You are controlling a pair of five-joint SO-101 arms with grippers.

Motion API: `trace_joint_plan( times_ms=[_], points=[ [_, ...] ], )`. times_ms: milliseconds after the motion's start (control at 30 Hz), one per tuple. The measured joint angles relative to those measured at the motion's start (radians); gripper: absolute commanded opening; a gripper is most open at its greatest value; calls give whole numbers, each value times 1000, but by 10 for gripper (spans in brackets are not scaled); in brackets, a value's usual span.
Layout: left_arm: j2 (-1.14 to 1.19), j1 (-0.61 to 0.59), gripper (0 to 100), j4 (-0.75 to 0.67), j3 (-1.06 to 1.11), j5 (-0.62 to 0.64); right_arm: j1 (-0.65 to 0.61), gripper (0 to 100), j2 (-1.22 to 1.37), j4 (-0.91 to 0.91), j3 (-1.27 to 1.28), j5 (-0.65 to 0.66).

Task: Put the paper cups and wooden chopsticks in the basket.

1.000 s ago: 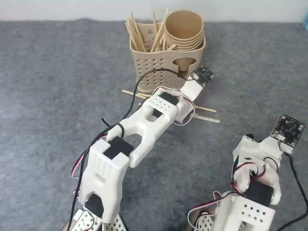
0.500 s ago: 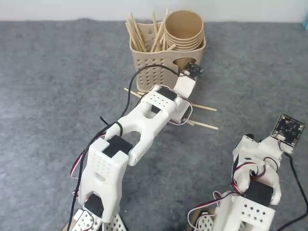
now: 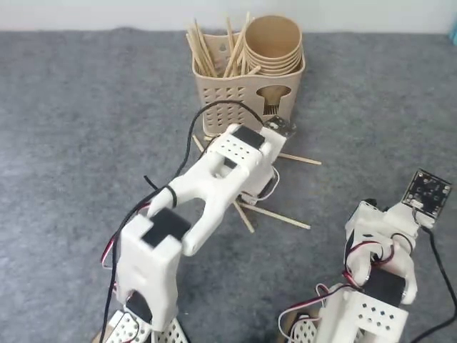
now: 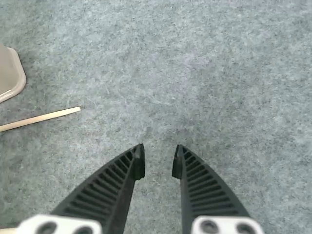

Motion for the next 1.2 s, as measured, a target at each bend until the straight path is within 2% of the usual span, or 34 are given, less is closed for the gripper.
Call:
trace_joint_plan(
  times_ms=[200,333,567,700,867,1067,1200],
  points=[
    [-269,5,15,20,173,0,0,113,0,0,0,3],
    [-503,-57,28,26,233,-6,-32,129,0,52,-5,60],
    [-921,-201,244,94,252,-98,-207,133,0,124,-94,135],
    [-1135,-328,261,126,284,-153,-301,133,17,132,-173,203],
    [-1369,-489,261,123,450,-212,-348,133,250,138,-328,307],
    [-1553,-644,261,-26,758,-245,-348,138,640,143,-571,454],
    [-1568,-700,261,-110,899,-245,-371,243,901,144,-740,529]
  ],
)
